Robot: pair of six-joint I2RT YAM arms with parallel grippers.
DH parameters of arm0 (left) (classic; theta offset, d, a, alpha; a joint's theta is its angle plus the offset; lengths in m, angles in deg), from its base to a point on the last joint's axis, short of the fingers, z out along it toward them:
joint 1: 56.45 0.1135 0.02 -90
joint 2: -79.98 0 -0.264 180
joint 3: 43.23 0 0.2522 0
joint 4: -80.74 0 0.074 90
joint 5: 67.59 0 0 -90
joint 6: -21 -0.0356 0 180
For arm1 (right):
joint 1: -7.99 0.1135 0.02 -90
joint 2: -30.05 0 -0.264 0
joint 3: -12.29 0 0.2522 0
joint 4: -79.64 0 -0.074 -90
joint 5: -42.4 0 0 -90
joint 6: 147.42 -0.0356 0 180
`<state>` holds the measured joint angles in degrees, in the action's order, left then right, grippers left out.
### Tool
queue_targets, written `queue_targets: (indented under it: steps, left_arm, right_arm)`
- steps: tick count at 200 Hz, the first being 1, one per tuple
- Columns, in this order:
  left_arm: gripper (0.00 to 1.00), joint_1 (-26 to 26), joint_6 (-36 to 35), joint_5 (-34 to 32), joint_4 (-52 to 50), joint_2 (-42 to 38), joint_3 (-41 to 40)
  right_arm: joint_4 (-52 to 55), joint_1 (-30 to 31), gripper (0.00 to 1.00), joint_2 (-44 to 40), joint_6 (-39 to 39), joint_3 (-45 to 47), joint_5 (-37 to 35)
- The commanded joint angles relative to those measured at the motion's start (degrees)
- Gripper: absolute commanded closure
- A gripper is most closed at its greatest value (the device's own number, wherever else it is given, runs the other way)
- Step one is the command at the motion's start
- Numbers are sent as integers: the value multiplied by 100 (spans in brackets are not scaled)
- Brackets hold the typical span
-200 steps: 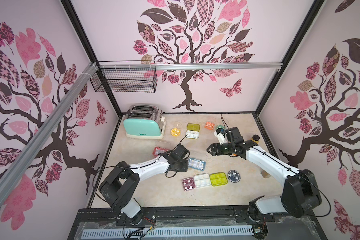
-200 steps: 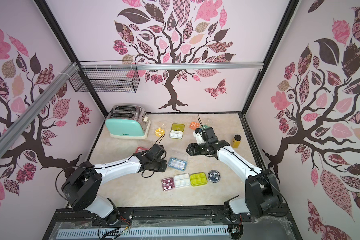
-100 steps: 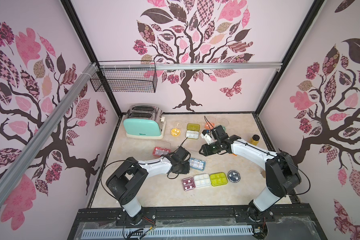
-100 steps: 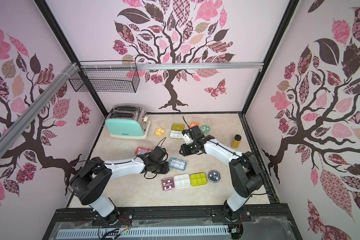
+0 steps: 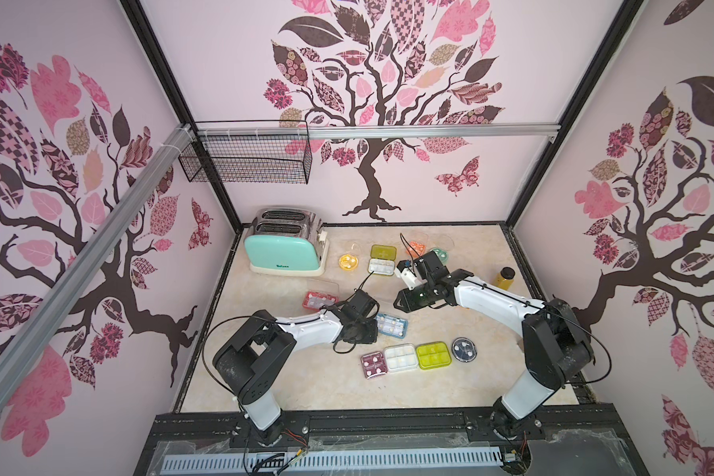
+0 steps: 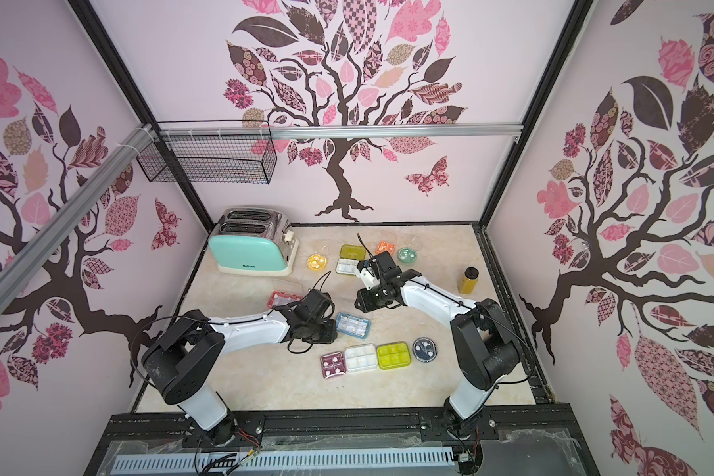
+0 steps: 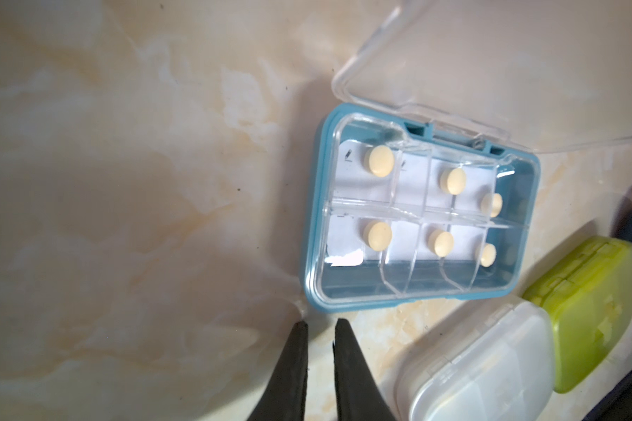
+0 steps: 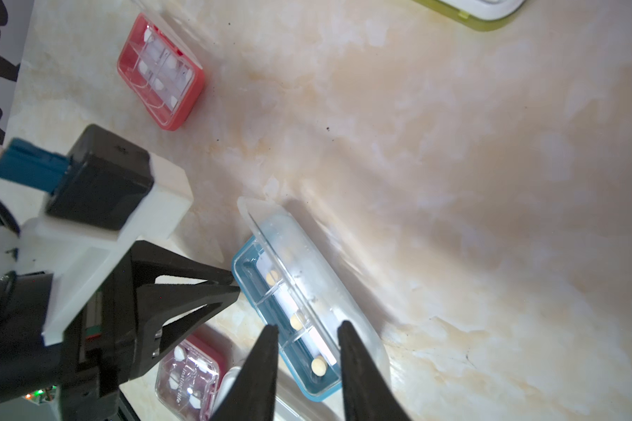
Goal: Close pillboxes
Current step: Close the lid on the pillbox.
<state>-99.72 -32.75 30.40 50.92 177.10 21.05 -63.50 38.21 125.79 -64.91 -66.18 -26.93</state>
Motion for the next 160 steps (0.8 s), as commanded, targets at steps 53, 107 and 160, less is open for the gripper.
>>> queue_targets:
  steps: [53,107,160]
  left_arm:
    - [83,-15,89,-86,126,48,56]
    - [83,-16,106,-148,120,-40,23]
    - [83,-17,123,-227,-42,-292,-79]
  right_arm:
    - [231,170,77,24,81,-156,183]
    - [112,352,76,-29,-58,136,210]
    - [-103,485,76,18,-292,465,271]
